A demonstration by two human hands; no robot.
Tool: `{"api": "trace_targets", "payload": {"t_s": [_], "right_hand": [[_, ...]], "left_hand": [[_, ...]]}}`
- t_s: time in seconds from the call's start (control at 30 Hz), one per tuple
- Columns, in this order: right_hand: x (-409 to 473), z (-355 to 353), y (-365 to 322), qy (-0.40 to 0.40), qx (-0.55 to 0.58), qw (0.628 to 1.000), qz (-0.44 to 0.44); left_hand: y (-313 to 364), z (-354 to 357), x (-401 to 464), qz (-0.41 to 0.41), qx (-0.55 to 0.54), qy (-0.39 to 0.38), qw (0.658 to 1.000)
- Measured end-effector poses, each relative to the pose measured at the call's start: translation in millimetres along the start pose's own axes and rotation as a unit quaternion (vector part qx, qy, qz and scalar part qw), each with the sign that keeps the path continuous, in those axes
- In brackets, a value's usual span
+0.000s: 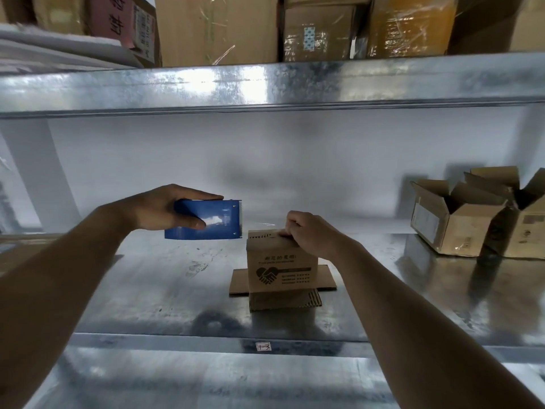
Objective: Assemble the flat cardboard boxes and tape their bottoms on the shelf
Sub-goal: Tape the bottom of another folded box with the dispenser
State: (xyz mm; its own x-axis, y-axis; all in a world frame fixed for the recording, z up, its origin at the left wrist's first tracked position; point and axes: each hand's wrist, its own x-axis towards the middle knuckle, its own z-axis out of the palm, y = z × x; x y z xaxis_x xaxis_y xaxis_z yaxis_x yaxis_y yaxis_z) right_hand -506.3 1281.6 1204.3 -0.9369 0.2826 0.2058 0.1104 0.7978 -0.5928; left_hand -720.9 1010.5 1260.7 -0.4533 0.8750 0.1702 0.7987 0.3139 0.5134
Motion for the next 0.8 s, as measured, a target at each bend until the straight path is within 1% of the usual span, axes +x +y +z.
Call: {"api": "trace_targets", "payload": {"t_s": [0.1,0.2,0.27,0.33,0.4,0.47,0.57,0.63,0.7,0.8], "right_hand": [[-2,2,-2,0.026,0.023,0.999,0.012],[-3,1,3,0.045,0.061,0.997,0.026],[-2,1,7,0.046,0.081,0.995,0.032],[-1,-1,9,0.038,0.091,0.994,0.037],[0,-3,10,0.027,0.085,0.995,0.035],[1,-6,11,0.011,0.068,0.997,0.031],[3,-7,7,-0.011,0.038,0.999,0.019],[4,-8,6,-0.008,0.025,1.000,0.015],[5,-7,6,-0.005,0.027,0.999,0.017],[4,-6,4,0.002,0.029,0.999,0.021]], "left_hand": [[10,9,9,0.015,0.039,0.039,0.998],[18,17,16,0.033,0.045,0.073,0.996],[18,17,17,0.031,0.037,0.068,0.997],[16,15,15,0.025,0.004,0.043,0.999],[12,14,9,0.026,-0.048,0.019,0.998],[6,12,4,0.027,-0.074,0.004,0.997],[-3,8,-3,0.014,-0.079,-0.016,0.997],[-9,4,-8,-0.002,-0.079,-0.026,0.997],[-14,1,-13,-0.025,-0.074,-0.018,0.997],[-12,3,-14,-0.027,-0.039,0.008,0.999]]}}
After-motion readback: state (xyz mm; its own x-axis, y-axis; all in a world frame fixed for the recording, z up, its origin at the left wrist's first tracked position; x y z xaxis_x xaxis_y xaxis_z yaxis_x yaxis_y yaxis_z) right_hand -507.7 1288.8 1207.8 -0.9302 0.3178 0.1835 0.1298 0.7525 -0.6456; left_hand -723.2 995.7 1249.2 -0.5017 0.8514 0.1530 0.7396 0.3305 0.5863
